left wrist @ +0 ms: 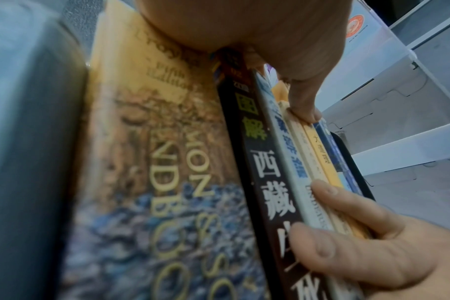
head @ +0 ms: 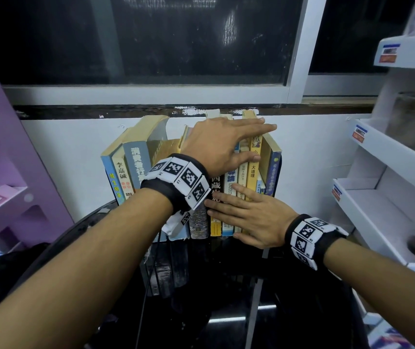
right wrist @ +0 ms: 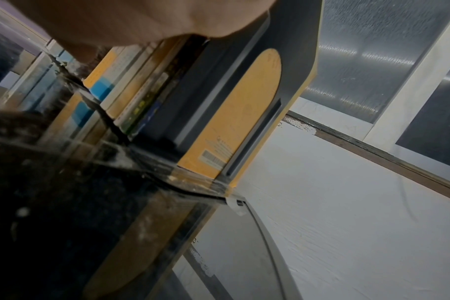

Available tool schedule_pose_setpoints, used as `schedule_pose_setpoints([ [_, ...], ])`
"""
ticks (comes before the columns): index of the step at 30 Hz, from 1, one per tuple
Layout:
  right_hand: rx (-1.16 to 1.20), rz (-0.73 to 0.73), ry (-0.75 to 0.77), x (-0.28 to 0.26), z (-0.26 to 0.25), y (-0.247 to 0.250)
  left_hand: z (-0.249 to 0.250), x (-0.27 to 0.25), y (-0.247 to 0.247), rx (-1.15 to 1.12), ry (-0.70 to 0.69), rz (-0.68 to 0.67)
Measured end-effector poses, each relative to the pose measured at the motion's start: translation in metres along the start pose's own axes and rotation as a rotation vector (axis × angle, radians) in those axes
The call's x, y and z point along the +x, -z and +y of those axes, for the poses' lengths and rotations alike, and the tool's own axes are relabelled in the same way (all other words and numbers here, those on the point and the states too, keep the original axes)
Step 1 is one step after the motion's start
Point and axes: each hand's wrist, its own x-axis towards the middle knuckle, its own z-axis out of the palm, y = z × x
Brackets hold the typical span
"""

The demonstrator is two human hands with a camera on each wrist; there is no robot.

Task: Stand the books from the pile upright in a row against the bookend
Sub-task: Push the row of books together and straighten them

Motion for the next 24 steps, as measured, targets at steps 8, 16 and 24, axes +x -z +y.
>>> schedule_pose_setpoints([
  [8, 0.030, -0.015, -0.009, -0.001, -0.004, 0.007, 0.003, -0.002, 0.005, -0.007, 0.002, -0.033],
  [16, 0.067, -0.056, -0.015, -0.001, -0.007, 0.023, 0.005, -0.009, 0.015, -0.153, 0.048, -0.005],
  [24, 0.123, -0.021, -0.057, 0.009, -0.009, 0.053, -0.002, -0.029, 0.020, -0.313, 0.055, 0.009],
])
